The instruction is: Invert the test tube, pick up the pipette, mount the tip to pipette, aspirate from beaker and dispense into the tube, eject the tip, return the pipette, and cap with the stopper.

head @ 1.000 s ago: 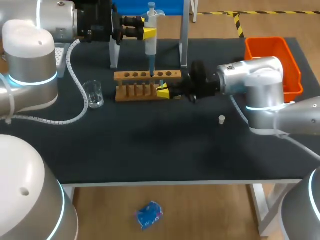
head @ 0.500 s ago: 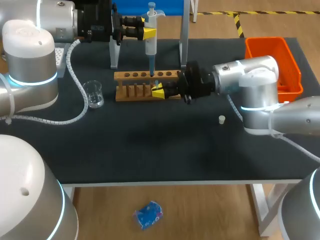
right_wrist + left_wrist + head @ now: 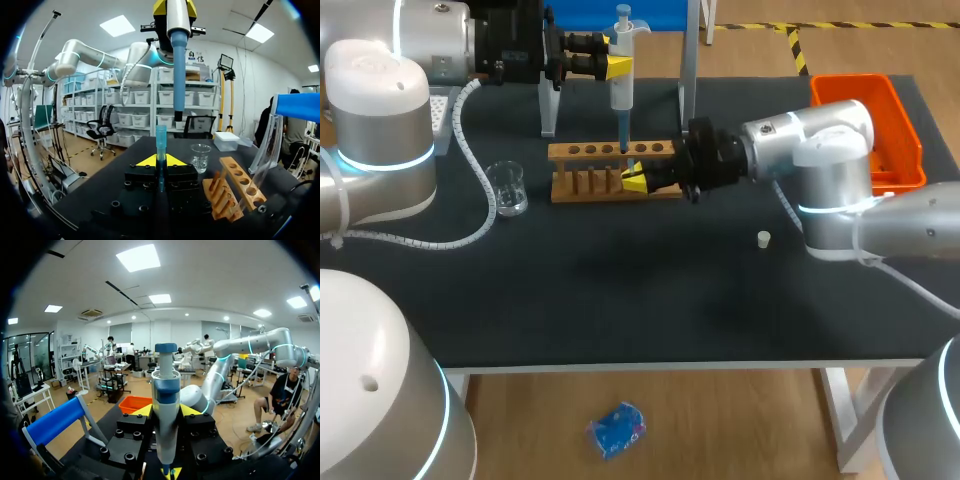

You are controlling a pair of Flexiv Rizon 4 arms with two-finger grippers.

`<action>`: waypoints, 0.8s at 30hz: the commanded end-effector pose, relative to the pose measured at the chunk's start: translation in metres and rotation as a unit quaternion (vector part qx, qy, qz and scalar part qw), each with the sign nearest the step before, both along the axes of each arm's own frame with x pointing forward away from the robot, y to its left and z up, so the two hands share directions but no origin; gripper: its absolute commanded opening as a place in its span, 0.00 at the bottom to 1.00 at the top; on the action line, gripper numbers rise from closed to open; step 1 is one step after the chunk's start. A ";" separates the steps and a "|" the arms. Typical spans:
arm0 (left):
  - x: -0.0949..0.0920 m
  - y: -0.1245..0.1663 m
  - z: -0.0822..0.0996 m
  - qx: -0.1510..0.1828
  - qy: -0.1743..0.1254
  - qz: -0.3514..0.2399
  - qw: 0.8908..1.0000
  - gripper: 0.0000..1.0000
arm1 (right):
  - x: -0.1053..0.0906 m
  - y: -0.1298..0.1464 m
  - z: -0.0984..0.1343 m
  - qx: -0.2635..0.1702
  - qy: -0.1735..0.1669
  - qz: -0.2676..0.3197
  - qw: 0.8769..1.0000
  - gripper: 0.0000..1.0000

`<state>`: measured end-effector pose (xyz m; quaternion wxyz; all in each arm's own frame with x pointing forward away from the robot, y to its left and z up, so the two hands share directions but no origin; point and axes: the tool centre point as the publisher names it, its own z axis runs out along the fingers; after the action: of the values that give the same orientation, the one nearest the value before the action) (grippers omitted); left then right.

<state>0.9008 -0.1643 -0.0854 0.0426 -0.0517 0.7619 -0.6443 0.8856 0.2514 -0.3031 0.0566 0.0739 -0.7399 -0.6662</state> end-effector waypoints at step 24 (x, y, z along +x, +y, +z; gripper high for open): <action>0.000 0.001 0.001 0.001 0.001 -0.001 1.000 0.00 | 0.014 0.008 0.005 0.002 -0.012 0.001 1.000 0.00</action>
<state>0.9009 -0.1643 -0.0848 0.0427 -0.0517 0.7617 -0.6444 0.8975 0.2572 -0.2982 0.0470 0.0808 -0.7387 -0.6675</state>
